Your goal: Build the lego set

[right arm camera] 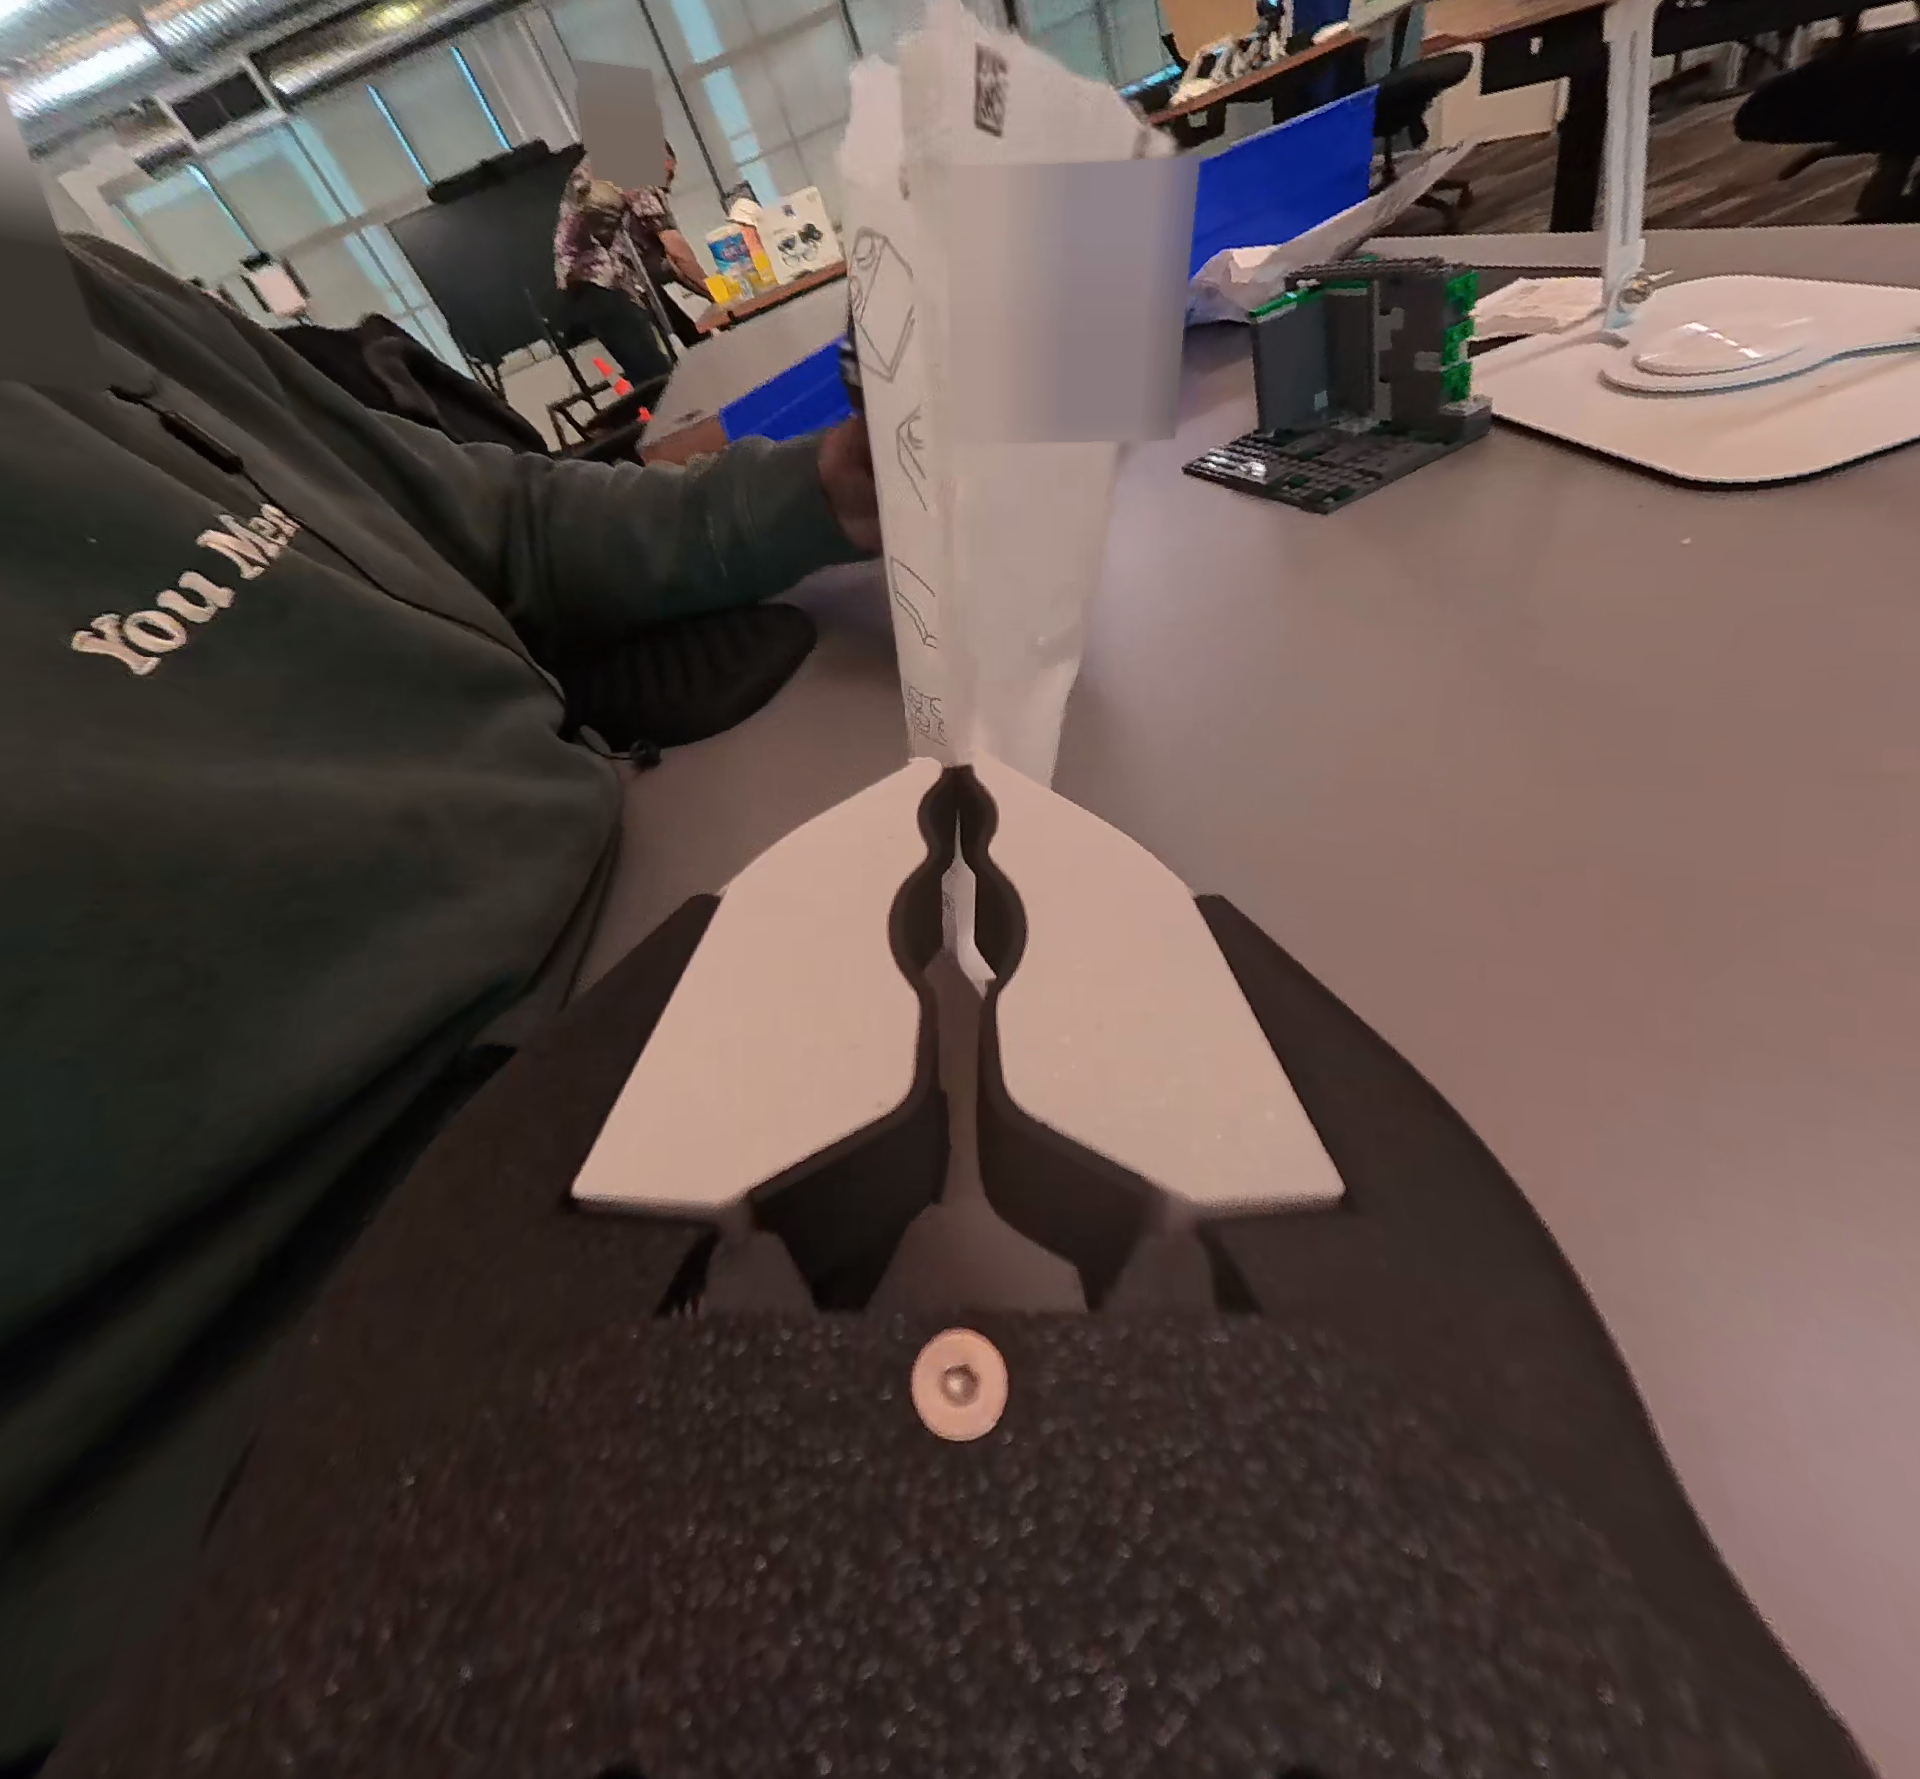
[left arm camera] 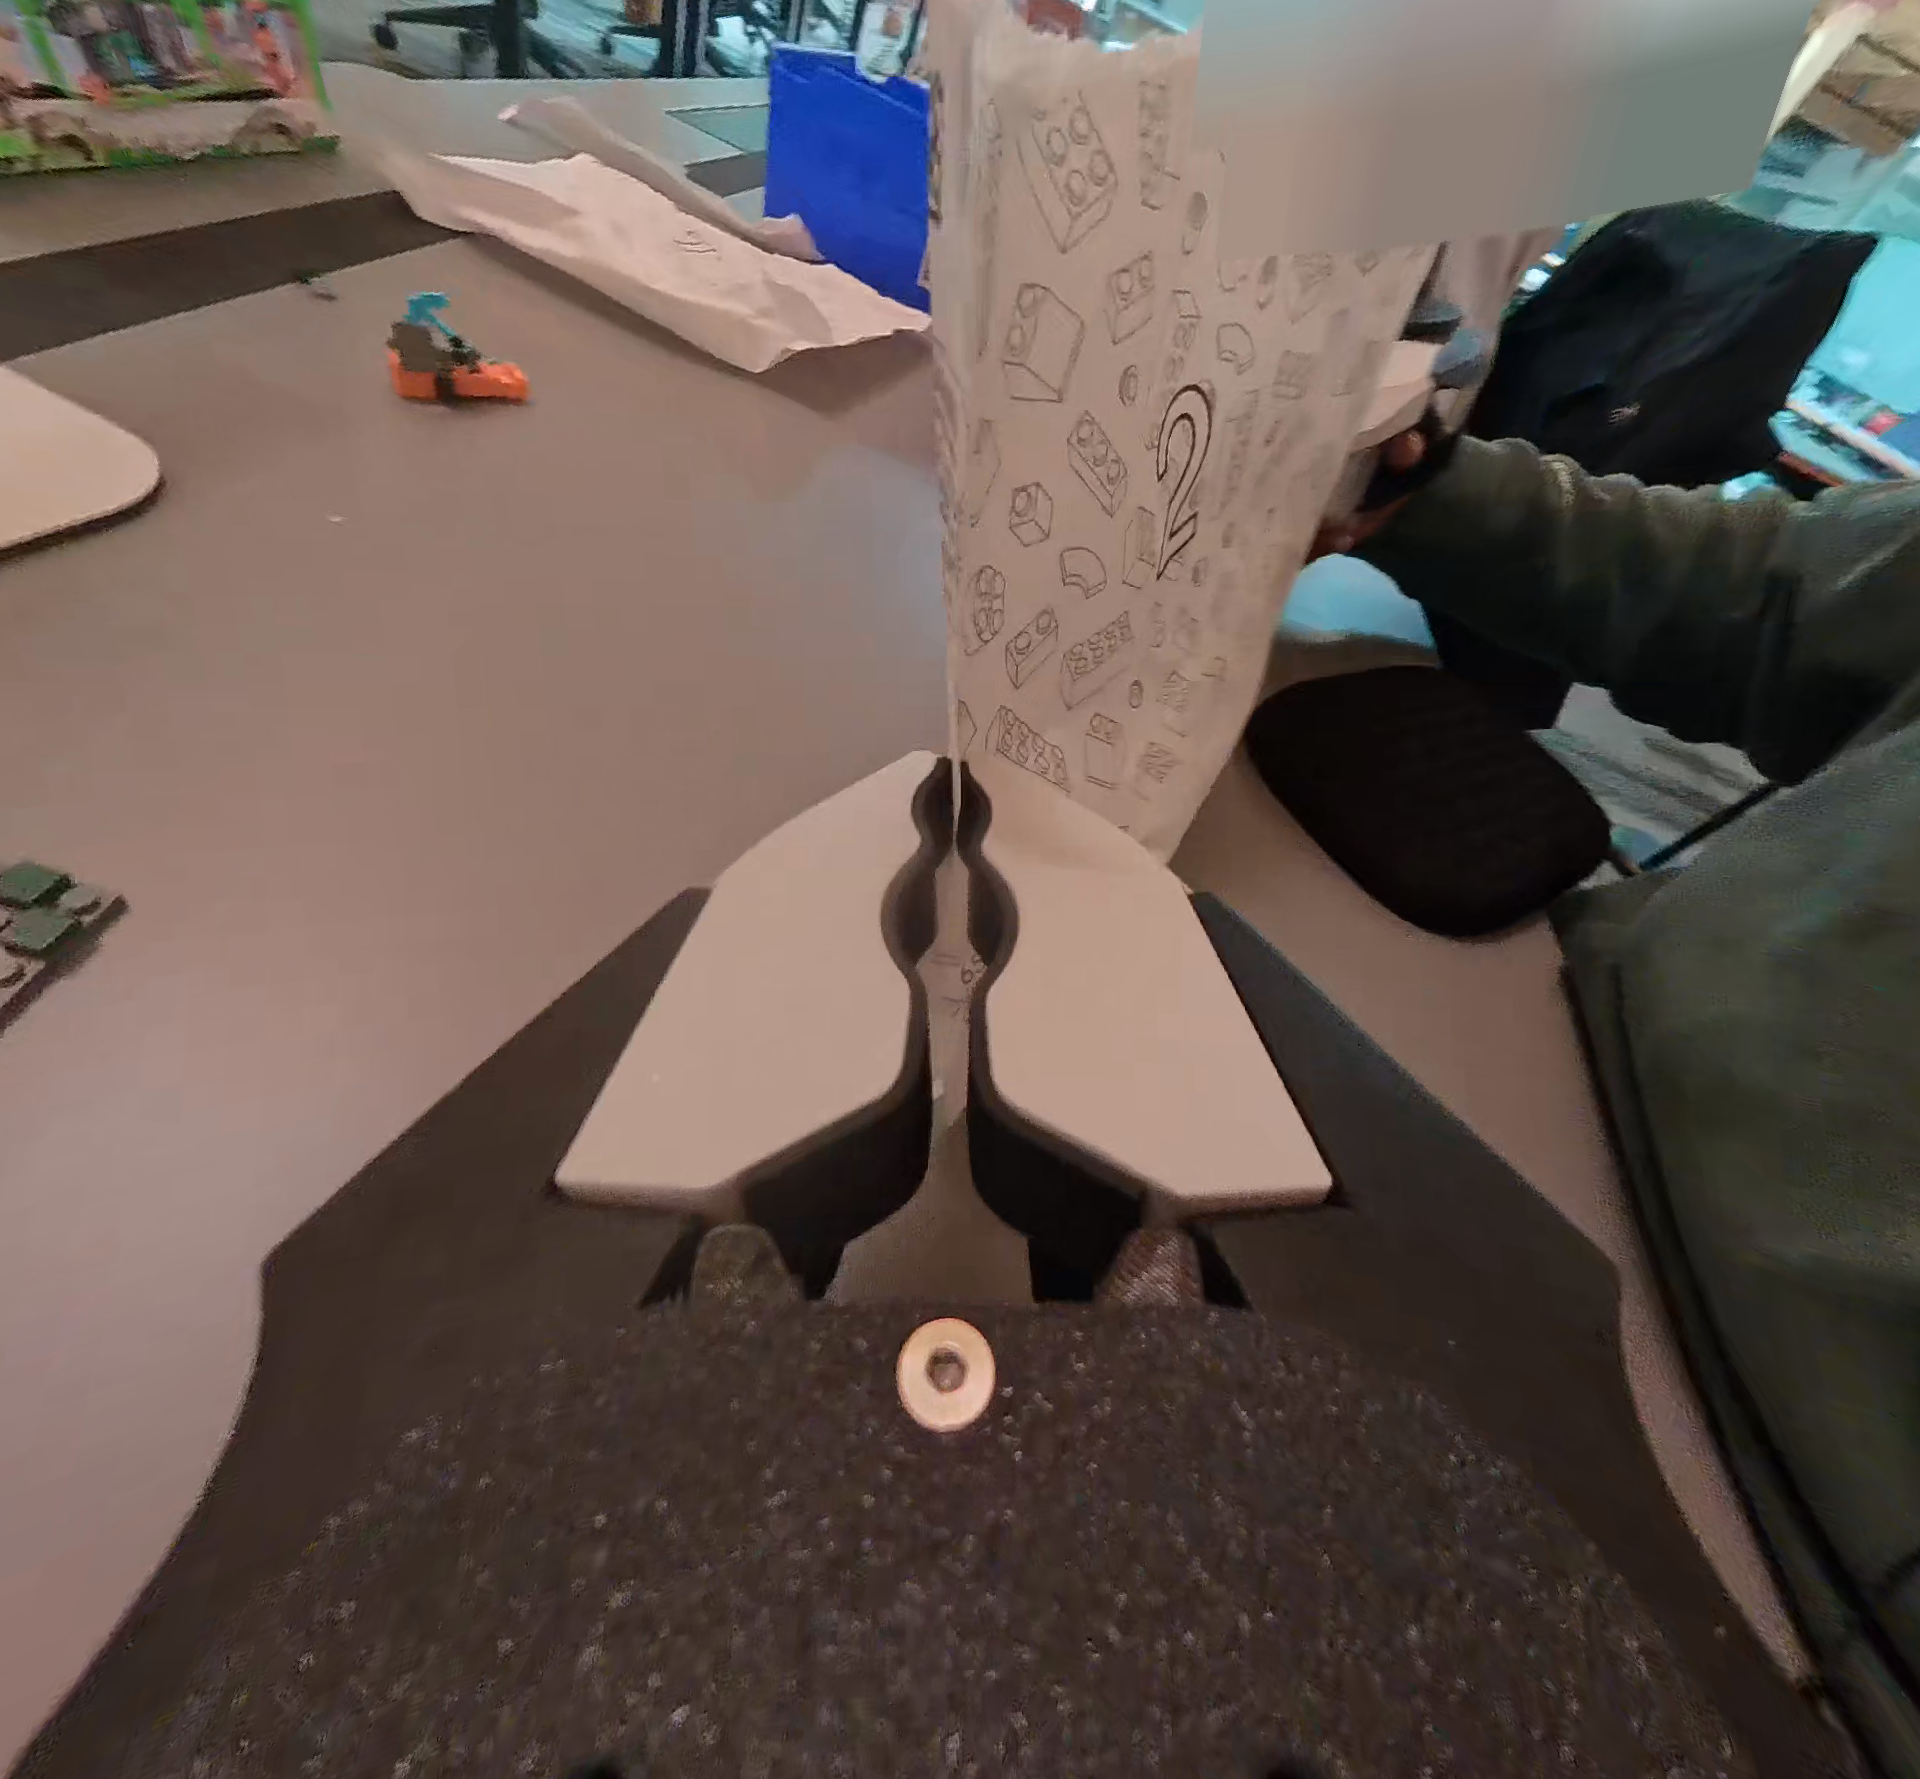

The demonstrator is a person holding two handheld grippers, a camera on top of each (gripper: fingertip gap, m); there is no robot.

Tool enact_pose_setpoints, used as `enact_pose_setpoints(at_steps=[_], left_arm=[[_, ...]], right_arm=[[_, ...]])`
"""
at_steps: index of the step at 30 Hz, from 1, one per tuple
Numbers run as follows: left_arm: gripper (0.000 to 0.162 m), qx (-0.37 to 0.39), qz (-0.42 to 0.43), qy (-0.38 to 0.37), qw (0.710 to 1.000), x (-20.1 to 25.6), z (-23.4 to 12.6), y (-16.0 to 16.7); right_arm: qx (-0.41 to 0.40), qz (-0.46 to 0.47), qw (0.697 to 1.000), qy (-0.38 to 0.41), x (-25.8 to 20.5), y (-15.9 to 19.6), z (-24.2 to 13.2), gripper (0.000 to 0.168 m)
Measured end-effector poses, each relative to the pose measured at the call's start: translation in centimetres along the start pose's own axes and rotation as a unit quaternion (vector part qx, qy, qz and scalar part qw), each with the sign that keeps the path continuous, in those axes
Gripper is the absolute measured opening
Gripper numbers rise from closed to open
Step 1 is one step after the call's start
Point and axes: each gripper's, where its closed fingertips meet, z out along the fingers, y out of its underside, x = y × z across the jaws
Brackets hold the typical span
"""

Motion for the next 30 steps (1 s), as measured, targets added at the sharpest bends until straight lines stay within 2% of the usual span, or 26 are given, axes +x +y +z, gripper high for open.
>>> enact_pose_setpoints(at_steps=[1, 4, 5, 9, 16, 18, 20, 21, 22, 24, 27, 30], left_arm=[[0.0, 0.003, -0.002, 0.006, 1.0, 0.2, -0.2, -0.4], [0.0, -0.025, -0.004, 0.01, 1.0, 0.1, -0.9, -1.1], [0.0, -0.046, -0.003, 0.02, 0.999, 0.3, -1.0, -1.2], [0.0, -0.093, 0.035, 0.054, 0.994, 1.1, -1.0, -2.5], [0.0, -0.144, 0.113, 0.094, 0.979, 2.4, 0.2, -4.6], [0.0, -0.152, 0.126, 0.102, 0.975, 2.7, 0.6, -4.9], [0.0, -0.153, 0.134, 0.108, 0.973, 3.1, 0.9, -5.3], [0.0, -0.153, 0.135, 0.111, 0.973, 3.2, 1.1, -5.5], [0.0, -0.152, 0.137, 0.114, 0.972, 3.4, 1.2, -5.6], [0.0, -0.147, 0.142, 0.118, 0.972, 3.6, 1.5, -5.8], [0.001, -0.115, 0.152, 0.086, 0.978, 2.6, 1.3, -6.8], [0.019, -0.053, 0.152, 0.035, 0.986, 1.4, 0.3, -8.7]], right_arm=[[-0.009, -0.005, 1.0, 0.013, 0.3, 0.0, -0.2, 0.0], [-0.057, -0.013, 0.998, 0.039, 0.6, -0.3, -0.8, 0.036], [-0.07, -0.02, 0.996, 0.046, 0.5, -0.7, -1.0, 0.042], [-0.135, -0.072, 0.985, 0.083, 0.1, -2.9, -1.6, 0.056], [-0.273, -0.154, 0.931, 0.187, 3.3, -5.8, -3.9, 0.068], [-0.3, -0.15, 0.924, 0.186, 4.2, -5.7, -4.3, 0.07], [-0.324, -0.125, 0.926, 0.15, 3.9, -4.7, -3.8, 0.073], [-0.332, -0.116, 0.927, 0.13, 3.5, -4.1, -3.2, 0.068], [-0.342, -0.114, 0.925, 0.117, 3.2, -3.4, -2.7, 0.057], [-0.347, -0.133, 0.923, 0.098, 2.8, -2.4, -1.7, 0.0], [-0.308, -0.067, 0.946, 0.07, 1.8, -2.2, -1.0, 0.0], [-0.223, 0.028, 0.972, 0.066, 2.1, -3.1, -1.7, 0.0]])
